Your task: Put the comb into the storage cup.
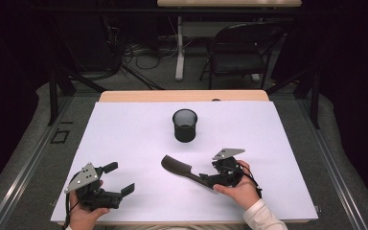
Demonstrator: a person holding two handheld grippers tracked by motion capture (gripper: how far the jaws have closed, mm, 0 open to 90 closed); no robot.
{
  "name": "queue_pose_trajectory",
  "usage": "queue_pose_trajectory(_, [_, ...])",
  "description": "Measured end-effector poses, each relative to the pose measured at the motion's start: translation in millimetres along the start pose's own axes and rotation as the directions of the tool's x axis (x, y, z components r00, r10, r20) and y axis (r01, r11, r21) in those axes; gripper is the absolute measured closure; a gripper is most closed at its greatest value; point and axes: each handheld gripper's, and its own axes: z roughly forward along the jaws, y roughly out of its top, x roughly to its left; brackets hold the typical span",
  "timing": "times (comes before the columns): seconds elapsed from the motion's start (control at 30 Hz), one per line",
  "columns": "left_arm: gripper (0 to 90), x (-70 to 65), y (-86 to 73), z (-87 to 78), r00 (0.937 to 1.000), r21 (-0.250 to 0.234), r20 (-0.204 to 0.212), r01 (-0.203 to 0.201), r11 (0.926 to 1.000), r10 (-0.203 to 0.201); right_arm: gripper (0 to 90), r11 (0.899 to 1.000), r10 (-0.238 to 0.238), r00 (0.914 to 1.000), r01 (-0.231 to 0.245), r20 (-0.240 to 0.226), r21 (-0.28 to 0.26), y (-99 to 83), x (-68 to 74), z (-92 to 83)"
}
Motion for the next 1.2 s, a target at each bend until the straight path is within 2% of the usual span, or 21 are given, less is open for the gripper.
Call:
queue_pose_trajectory(0.17, [0.4,0.5,-0.8,0.9,1.0000,0.009,0.000,0.003,1.0000,-0.003,30.5,0.999,-0.026,0.9996,0.026,0.004,0.018,5.7,3.7,0.2])
queue_pose_trajectory(0.3, [0.4,0.7,-1.1,1.1,1.0000,0.010,0.002,0.006,0.9999,-0.006,30.5,0.998,-0.046,0.9989,0.046,-0.014,0.051,10.8,5.5,1.5])
queue_pose_trajectory(0.33, [0.4,0.6,-1.1,1.2,1.0000,0.012,-0.001,0.008,0.9999,-0.008,30.0,0.996,-0.056,0.9981,0.057,-0.025,0.064,13.3,6.3,2.8])
queue_pose_trajectory(0.5, [0.4,1.5,-1.7,1.7,0.9999,0.019,0.008,0.012,0.9997,-0.012,29.4,0.990,-0.090,0.9955,0.093,-0.028,0.109,19.5,9.8,6.4])
queue_pose_trajectory(0.6, [0.4,1.9,-2.1,1.9,0.9998,0.018,0.006,0.017,0.9997,-0.017,27.4,0.986,-0.095,0.9947,0.099,-0.041,0.130,21.6,10.6,8.5])
queue_pose_trajectory(0.67, [0.4,2.2,-2.2,1.7,0.9998,0.019,0.004,0.018,0.9997,-0.018,27.0,0.983,-0.100,0.9936,0.107,-0.052,0.149,23.7,11.0,10.3])
queue_pose_trajectory(0.7, [0.5,2.3,-2.3,1.6,0.9998,0.019,0.003,0.018,0.9997,-0.018,26.9,0.978,-0.110,0.9925,0.118,-0.055,0.173,25.8,12.1,11.7])
queue_pose_trajectory(0.73, [0.5,2.4,-2.4,1.6,0.9998,0.018,0.004,0.020,0.9996,-0.020,26.9,0.978,-0.110,0.9925,0.118,-0.055,0.173,25.8,12.1,11.7])
queue_pose_trajectory(0.77, [0.5,2.4,-2.4,1.6,0.9998,0.018,0.005,0.021,0.9996,-0.021,26.9,0.971,-0.131,0.9898,0.140,-0.057,0.196,27.2,13.3,13.4])
queue_pose_trajectory(0.8, [0.5,2.5,-2.5,1.7,0.9998,0.018,0.005,0.021,0.9996,-0.021,26.9,0.971,-0.131,0.9898,0.140,-0.057,0.196,27.2,13.3,13.4])
queue_pose_trajectory(0.83, [0.5,2.3,-2.6,2.0,0.9998,0.017,0.004,0.022,0.9996,-0.022,26.9,0.962,-0.154,0.9867,0.162,-0.053,0.221,28.5,14.8,14.5])
queue_pose_trajectory(0.87, [0.5,2.2,-2.7,2.1,0.9998,0.017,0.003,0.021,0.9996,-0.021,26.9,0.957,-0.160,0.9855,0.169,-0.056,0.234,29.2,15.5,14.7])
queue_pose_trajectory(0.9, [0.5,2.1,-2.8,2.3,0.9998,0.019,0.004,0.020,0.9996,-0.020,26.9,0.957,-0.160,0.9855,0.169,-0.056,0.234,29.2,15.5,14.7])
queue_pose_trajectory(1.0, [0.5,2.2,-2.9,2.9,0.9998,0.023,0.007,0.021,0.9995,-0.021,27.2,0.945,-0.196,0.9792,0.203,-0.053,0.258,32.4,18.1,15.6])
queue_pose_trajectory(1.2, [0.6,2.2,-3.0,2.8,0.9998,0.025,0.007,0.021,0.9995,-0.021,28.4,0.940,-0.211,0.9762,0.217,-0.052,0.263,35.9,19.3,15.6])
